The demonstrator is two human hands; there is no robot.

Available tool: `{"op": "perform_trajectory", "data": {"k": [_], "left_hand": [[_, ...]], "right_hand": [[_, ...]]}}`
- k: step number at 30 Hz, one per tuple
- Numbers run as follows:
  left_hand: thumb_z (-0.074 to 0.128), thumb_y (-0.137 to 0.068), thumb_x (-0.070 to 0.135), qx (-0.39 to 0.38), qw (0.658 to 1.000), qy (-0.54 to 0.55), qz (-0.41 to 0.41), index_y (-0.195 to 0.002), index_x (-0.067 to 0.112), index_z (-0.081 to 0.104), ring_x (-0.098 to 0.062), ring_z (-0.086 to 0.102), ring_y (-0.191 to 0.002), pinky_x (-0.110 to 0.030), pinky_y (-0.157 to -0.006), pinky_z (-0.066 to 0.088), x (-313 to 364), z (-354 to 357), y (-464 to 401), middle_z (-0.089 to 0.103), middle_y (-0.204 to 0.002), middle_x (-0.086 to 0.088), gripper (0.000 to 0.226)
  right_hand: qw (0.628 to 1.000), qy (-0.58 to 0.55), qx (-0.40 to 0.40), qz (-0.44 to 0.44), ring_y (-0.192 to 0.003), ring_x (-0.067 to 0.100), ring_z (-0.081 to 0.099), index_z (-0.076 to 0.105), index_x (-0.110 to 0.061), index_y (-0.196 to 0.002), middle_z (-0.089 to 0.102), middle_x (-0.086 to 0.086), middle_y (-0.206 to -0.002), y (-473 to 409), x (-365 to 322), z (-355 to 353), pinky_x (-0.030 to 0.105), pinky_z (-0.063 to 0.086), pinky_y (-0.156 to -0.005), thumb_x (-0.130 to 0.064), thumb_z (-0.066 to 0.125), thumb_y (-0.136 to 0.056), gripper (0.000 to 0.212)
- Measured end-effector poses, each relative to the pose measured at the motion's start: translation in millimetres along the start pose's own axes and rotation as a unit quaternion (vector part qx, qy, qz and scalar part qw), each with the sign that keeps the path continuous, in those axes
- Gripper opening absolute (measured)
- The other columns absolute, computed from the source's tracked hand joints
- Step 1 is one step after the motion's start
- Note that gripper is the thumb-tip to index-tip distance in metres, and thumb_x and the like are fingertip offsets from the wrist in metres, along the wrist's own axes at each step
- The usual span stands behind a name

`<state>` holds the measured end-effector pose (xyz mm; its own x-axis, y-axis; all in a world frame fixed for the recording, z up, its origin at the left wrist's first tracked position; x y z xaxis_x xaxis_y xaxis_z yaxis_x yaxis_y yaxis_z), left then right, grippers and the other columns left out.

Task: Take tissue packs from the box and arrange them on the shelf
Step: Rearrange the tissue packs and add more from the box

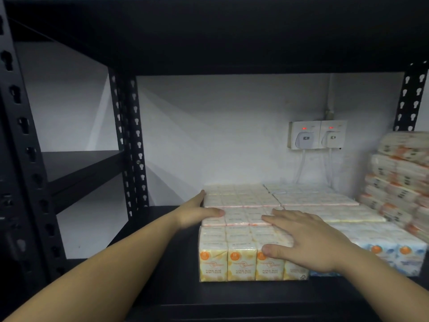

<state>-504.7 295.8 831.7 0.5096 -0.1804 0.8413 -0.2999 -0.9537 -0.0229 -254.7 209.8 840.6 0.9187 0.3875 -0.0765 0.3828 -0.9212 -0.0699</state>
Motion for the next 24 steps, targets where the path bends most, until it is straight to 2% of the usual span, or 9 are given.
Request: {"op": "perform_trajectory", "data": {"k": [5,8,11,16,17,20,22,24], "left_hand": [[0.079,-0.089,0.036,-0.003,1.000,0.012,-0.009,-0.147,0.028,0.039,-0.005,0.068,-0.110,-0.021,-0.088,0.055,-3,0,-5,0.066,-0.128,0.012,0.071],[0.077,-0.090,0.035,-0.005,1.000,0.014,-0.002,-0.146,0.027,0.040,-0.005,0.067,-0.111,-0.020,-0.085,0.055,0,4,-7,0.065,-0.129,0.012,0.068],[0.077,-0.088,0.036,-0.010,1.000,0.023,0.004,-0.150,0.025,0.039,-0.009,0.067,-0.116,-0.024,-0.091,0.056,-1,7,-10,0.065,-0.132,0.009,0.073],[0.076,-0.089,0.042,0.007,1.000,0.001,-0.003,-0.146,0.030,0.045,-0.009,0.068,-0.114,-0.027,-0.094,0.055,-2,3,-5,0.067,-0.130,0.010,0.066],[0.074,-0.090,0.044,0.009,1.000,-0.005,-0.004,-0.142,0.031,0.048,-0.006,0.069,-0.110,-0.024,-0.091,0.055,1,3,-2,0.068,-0.127,0.012,0.060],[0.064,-0.099,0.037,0.003,1.000,0.004,-0.007,-0.124,0.036,0.052,0.006,0.070,-0.089,-0.011,-0.070,0.052,15,11,8,0.069,-0.111,0.019,0.028],[0.061,-0.101,0.033,0.010,1.000,0.012,-0.010,-0.119,0.035,0.054,0.007,0.071,-0.080,-0.011,-0.064,0.051,19,16,13,0.071,-0.105,0.018,0.019],[0.061,-0.102,0.029,0.023,0.999,0.038,-0.012,-0.121,0.032,0.056,0.004,0.073,-0.081,-0.015,-0.066,0.053,21,21,18,0.073,-0.105,0.014,0.020]], "right_hand": [[1.000,-0.005,-0.004,-0.005,-0.156,0.007,0.009,0.011,-0.056,-0.158,0.007,-0.020,-0.171,-1,0,0,0.038,0.008,-0.127,-0.109,0.011,-0.056,0.115],[1.000,-0.006,-0.006,-0.009,-0.157,0.007,0.009,0.012,-0.056,-0.159,0.006,-0.019,-0.171,-2,0,0,0.039,0.008,-0.128,-0.109,0.012,-0.057,0.115],[1.000,-0.009,-0.007,-0.010,-0.157,0.007,0.009,0.012,-0.055,-0.159,0.006,-0.019,-0.171,-2,0,0,0.041,0.009,-0.128,-0.109,0.012,-0.057,0.116],[0.999,-0.038,0.002,-0.015,-0.157,0.008,0.013,0.020,-0.052,-0.159,0.014,-0.018,-0.170,0,-1,-2,0.041,0.012,-0.128,-0.107,0.017,-0.059,0.114],[0.998,-0.062,0.008,-0.013,-0.156,0.008,0.018,0.026,-0.051,-0.158,0.019,-0.019,-0.169,1,0,-5,0.040,0.015,-0.127,-0.107,0.020,-0.060,0.113],[0.992,-0.119,0.049,0.021,-0.148,0.011,0.037,0.040,-0.041,-0.155,0.037,-0.017,-0.162,0,18,-25,0.038,0.030,-0.122,-0.100,0.035,-0.070,0.105],[0.991,-0.100,0.062,0.068,-0.147,0.017,0.039,0.038,-0.036,-0.157,0.038,-0.010,-0.164,-1,46,-37,0.040,0.035,-0.119,-0.099,0.039,-0.069,0.108],[0.987,-0.094,0.051,0.116,-0.148,0.022,0.039,0.035,-0.034,-0.159,0.032,-0.005,-0.167,2,75,-37,0.038,0.039,-0.114,-0.098,0.040,-0.068,0.112]]}}
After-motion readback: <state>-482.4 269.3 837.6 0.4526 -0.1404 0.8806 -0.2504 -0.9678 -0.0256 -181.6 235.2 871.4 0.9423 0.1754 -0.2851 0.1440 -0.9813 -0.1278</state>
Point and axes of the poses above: each hand's wrist, its own y-axis away from the middle knuckle, its own z-axis out of the palm, x = y × z, the point moved 8 cm from there along -y, towards the middle knuckle
